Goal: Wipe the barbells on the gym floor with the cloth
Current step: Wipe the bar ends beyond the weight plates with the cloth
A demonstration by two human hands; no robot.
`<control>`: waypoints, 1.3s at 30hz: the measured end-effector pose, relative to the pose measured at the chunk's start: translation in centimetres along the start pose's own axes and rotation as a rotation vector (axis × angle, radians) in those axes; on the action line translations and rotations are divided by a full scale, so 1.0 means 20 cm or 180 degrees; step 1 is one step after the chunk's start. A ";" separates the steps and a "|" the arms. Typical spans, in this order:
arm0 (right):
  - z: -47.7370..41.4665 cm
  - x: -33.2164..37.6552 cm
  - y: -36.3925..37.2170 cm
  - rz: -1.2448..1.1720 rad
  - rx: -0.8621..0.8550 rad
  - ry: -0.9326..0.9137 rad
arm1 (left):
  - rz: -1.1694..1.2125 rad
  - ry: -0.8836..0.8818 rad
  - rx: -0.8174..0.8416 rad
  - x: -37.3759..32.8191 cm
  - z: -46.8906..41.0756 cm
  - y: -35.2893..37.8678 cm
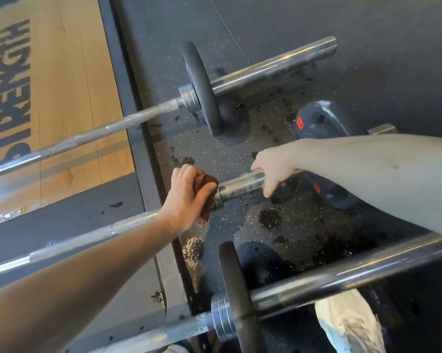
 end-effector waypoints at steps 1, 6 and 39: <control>0.00 -0.01 0.00 -0.0074 -0.0043 -0.0020 | -0.0182 0.0407 0.0110 -0.04 0.02 0.02; -0.04 -0.03 0.02 0.0072 -0.0205 -0.0025 | -0.0789 0.1563 0.0649 -0.01 0.21 0.15; 0.56 0.15 -0.04 -0.1575 -0.3639 0.0270 | -0.0536 -0.0259 0.0749 -0.03 0.03 -0.07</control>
Point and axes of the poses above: each hand's wrist, its own z-axis away from the middle knuckle, its own y-axis out of the palm, x = y × z, the point moved 6 cm from there along -z, towards the middle knuckle, and after that the axes turned 4 degrees about -x, right-handed, at the moved point
